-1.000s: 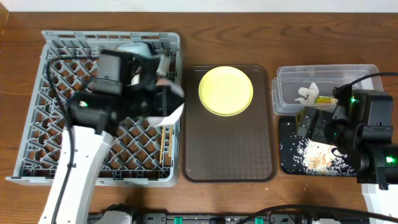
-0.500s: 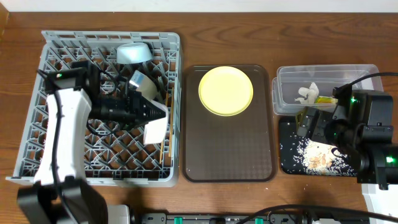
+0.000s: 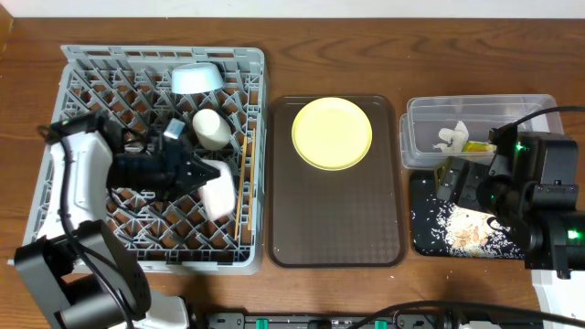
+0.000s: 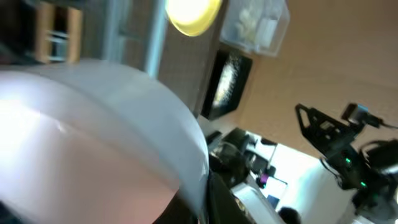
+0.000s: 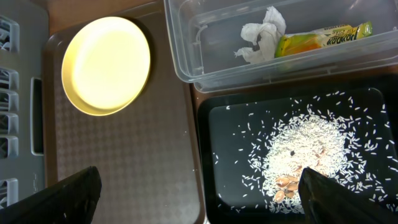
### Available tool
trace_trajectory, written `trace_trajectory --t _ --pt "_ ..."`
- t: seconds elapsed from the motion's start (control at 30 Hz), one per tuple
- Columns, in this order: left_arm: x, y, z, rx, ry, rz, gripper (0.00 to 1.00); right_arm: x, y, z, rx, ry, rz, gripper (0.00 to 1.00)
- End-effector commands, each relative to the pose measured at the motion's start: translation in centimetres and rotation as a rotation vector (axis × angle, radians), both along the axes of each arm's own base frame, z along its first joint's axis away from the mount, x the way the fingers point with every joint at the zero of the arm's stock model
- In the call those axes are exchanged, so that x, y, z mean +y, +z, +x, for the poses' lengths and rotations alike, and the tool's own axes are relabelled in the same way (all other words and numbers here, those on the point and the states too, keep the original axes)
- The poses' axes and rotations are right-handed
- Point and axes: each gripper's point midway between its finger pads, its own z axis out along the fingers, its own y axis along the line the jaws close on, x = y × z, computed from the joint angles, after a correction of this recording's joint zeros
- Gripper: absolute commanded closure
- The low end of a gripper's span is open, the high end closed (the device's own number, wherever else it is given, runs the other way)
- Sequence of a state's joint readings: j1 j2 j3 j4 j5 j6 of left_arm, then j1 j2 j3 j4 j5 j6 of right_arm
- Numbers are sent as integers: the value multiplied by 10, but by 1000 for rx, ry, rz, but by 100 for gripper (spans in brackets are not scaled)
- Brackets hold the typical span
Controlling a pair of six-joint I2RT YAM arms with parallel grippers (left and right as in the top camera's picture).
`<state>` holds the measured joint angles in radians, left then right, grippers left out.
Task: Sort waste into correct bins and load items into the dishwasher
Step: 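Carry the pink cup to the rack's near side and lower it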
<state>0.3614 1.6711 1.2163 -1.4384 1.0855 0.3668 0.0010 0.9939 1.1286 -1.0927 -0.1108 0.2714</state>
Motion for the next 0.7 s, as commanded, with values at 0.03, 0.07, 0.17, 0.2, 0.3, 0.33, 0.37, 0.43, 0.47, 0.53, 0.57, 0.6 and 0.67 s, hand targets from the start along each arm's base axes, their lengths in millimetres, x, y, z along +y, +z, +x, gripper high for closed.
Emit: trace_trajectory --t 0.03,0.07,0.17,0.2,0.3,0.33,0.37,0.43,0.47,0.53,0.57,0.6,0.67 --pt "14 -24 -16 54 -17 72 92 -1 1 0 -1 -11 -2 1" --pt "16 -25 -16 55 -10 72 92 -1 1 0 -1 -11 -2 1" --pt "22 -25 -15 52 15 72 89 -1 1 0 -1 -11 -2 1" --pt "24 -25 -14 50 24 74 89 -1 1 0 -1 -11 -2 1" --pt "31 -25 -13 51 48 73 85 -1 1 0 -1 -11 -2 1" --pt "33 -25 -13 52 56 73 83 -1 1 0 -1 -11 -2 1" --pt "34 -25 -13 55 64 71 83 -1 1 0 -1 -11 -2 1" --pt "38 -25 -13 56 77 71 77 -1 1 0 -1 -11 -2 1" --pt "40 -25 -13 56 84 71 77 -1 1 0 -1 -11 -2 1" --pt "43 -25 -13 57 100 71 72 -1 1 0 -1 -11 -2 1" --pt "45 -25 -13 57 108 70 67 -1 1 0 -1 -11 -2 1" --pt "48 -25 -12 57 117 70 64 -1 1 0 -1 -11 -2 1" --pt "53 -26 -13 73 142 72 57 -1 1 0 -1 -11 -2 1"
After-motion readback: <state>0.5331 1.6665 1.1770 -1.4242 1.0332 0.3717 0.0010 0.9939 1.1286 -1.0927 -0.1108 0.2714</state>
